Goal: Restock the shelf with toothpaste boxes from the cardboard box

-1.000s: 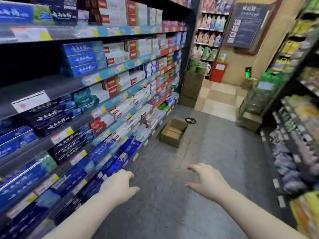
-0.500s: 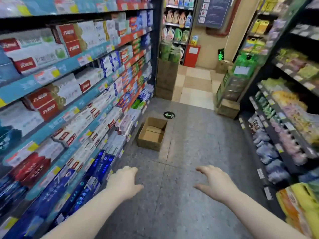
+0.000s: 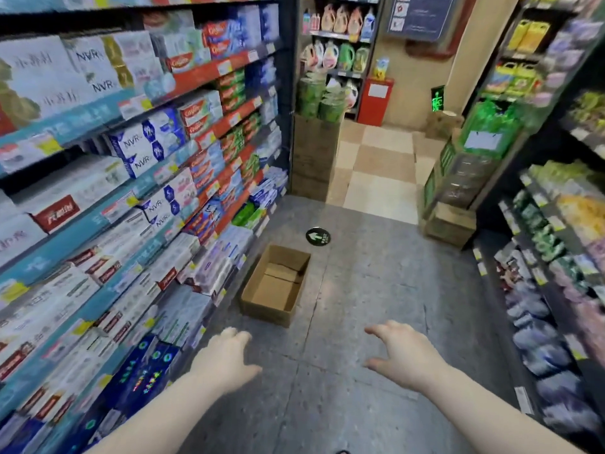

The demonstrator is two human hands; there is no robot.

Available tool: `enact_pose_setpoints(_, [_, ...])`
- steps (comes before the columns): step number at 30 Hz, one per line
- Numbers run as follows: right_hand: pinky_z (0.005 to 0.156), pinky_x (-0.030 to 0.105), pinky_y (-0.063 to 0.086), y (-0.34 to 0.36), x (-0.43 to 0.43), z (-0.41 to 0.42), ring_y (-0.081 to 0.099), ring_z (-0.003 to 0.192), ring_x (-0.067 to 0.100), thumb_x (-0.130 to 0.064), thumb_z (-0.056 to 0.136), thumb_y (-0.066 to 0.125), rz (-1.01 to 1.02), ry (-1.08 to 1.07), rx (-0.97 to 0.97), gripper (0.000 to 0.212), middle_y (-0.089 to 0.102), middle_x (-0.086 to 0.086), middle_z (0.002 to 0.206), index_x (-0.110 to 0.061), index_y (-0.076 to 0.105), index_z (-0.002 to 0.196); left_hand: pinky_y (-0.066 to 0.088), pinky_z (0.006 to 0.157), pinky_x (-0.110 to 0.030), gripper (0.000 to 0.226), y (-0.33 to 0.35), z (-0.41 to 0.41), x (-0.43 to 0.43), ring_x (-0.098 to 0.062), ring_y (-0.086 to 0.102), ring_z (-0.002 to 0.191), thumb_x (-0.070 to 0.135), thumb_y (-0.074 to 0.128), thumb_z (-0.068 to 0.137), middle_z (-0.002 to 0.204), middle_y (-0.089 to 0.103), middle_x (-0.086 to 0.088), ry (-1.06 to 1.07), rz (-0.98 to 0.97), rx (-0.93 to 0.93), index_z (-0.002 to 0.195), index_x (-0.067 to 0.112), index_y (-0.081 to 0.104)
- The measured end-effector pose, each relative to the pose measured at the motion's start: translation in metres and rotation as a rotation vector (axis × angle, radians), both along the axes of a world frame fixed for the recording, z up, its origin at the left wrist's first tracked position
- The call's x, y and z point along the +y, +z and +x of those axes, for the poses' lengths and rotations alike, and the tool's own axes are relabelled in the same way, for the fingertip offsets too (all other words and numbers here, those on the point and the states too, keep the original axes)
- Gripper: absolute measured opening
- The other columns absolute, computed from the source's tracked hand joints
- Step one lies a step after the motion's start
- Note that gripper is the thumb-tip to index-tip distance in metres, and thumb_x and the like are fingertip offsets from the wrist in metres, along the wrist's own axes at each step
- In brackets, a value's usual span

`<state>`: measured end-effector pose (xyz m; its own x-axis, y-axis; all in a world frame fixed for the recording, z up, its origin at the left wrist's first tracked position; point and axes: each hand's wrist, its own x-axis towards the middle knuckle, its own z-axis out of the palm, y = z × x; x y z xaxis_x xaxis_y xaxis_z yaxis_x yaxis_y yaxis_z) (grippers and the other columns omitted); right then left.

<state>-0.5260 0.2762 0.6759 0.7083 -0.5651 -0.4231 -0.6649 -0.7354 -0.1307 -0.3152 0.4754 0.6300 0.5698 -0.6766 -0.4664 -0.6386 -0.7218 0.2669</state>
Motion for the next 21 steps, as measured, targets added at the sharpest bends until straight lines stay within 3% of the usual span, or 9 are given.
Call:
enact_pose_setpoints(10, [0.104, 0.036, 0.038, 0.003, -0.191, 0.109, 0.042, 0.127, 0.027, -0.053, 0.081, 0.056, 0.028, 0.154, 0.066, 0.064, 0.046, 0.004, 0.137, -0.029, 0.037, 0.138, 0.043, 0.100, -0.038, 0.069, -0.017, 0.064, -0.146, -0.022, 0.044, 0.124, 0.054, 0.061, 0.074, 0.135, 0.042, -0.001, 0.242, -0.027, 0.059, 0.134, 0.028, 0.039])
enact_pose_setpoints(21, [0.102, 0.034, 0.038, -0.032, -0.350, 0.303, 0.043, 0.127, 0.025, -0.051, 0.081, 0.058, 0.043, 0.243, 0.113, 0.061, 0.047, 0.002, 0.137, -0.031, 0.039, 0.135, 0.041, 0.103, -0.037, 0.072, -0.078, 0.219, -0.275, -0.025, 0.044, 0.127, 0.048, 0.061, 0.077, 0.142, 0.036, -0.009, 0.402, 0.070, 0.171, 0.138, 0.022, 0.033])
